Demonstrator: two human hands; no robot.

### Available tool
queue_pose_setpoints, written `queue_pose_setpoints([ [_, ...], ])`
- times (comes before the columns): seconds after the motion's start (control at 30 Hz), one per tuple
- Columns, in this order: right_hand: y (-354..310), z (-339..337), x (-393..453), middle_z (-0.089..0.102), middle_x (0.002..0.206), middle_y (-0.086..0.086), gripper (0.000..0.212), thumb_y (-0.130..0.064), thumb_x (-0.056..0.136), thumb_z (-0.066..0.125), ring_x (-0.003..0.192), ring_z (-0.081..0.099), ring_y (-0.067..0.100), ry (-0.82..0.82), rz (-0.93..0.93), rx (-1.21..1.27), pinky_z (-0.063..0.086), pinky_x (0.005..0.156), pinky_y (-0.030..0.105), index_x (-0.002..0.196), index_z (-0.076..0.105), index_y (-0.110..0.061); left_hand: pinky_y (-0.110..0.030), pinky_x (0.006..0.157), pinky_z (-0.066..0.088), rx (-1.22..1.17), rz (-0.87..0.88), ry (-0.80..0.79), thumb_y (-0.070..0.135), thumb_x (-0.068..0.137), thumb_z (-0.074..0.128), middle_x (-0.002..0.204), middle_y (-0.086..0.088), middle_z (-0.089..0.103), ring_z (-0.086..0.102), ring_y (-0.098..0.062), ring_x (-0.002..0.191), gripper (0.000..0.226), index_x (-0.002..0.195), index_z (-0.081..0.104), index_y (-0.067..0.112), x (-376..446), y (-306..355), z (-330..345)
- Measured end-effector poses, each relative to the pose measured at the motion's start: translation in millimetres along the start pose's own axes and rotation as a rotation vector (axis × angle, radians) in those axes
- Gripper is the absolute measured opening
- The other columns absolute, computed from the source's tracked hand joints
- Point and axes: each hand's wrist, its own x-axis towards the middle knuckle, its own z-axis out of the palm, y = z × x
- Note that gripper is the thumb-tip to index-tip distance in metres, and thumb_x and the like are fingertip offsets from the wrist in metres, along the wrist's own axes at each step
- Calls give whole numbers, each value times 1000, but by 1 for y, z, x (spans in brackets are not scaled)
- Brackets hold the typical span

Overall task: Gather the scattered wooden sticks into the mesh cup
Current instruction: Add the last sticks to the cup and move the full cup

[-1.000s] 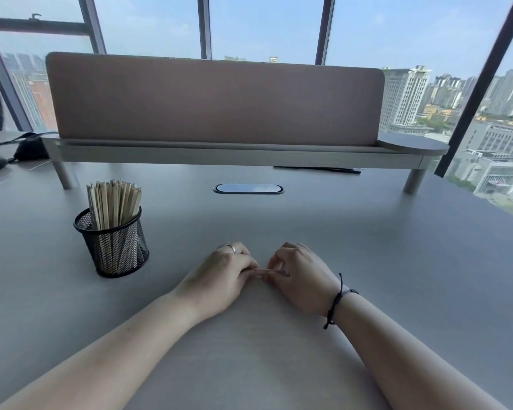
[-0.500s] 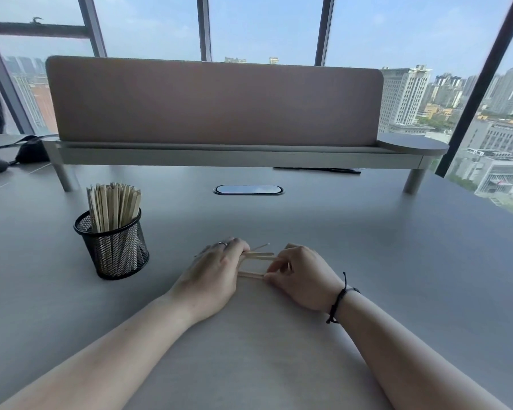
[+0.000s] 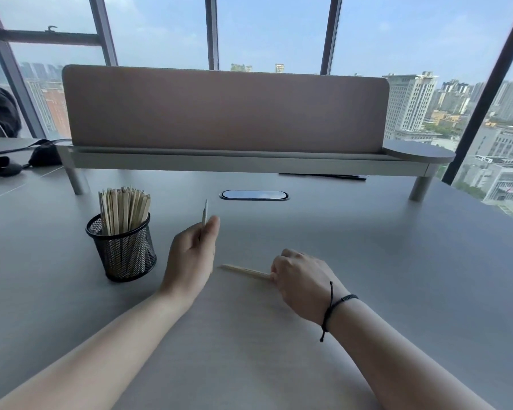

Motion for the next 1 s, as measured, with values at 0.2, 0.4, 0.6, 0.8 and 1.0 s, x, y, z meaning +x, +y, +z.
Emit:
queue_pose_setpoints([
  [0.2,-2,0,-1,59,102,2,17,-19,92,45,93,60,26,-32,12,22,50,73,35,96,61,-14,-22,44,16,-230,-181,-14,38,100,56,46,6,22,17,-13,41,60,49,28,26,-4,1,5],
  [0.4,1,-2,-1,59,91,-6,13,-22,96,51,87,57,17,64,183,325,39,70,24,95,63,-19,-28,47,23,-47,-161,25,57,78,68,50,3,32,28,-18,44,54,60,38,16,-8,-6,12],
  [0.6,-43,-11,-4,52,58,-6,21,-11,92,54,53,41,5,113,217,846,37,55,26,74,61,-4,-25,47,31,-91,-176,-43,54,82,71,47,8,50,40,-13,42,50,80,66,4,-14,6,26],
  [0.8,-59,6,-4,66,68,-5,16,-20,85,65,59,52,2,156,138,855,43,62,27,72,64,-27,-28,54,46,-137,-161,-18,39,103,47,65,-21,66,60,-21,56,63,45,53,17,-16,11,32],
  [1.0,-34,10,-4,63,69,-5,8,-23,85,71,61,55,5,201,252,876,48,65,28,90,66,-27,-49,51,49,-169,-76,18,45,100,52,47,-4,39,44,-23,43,55,53,42,19,-8,14,17],
])
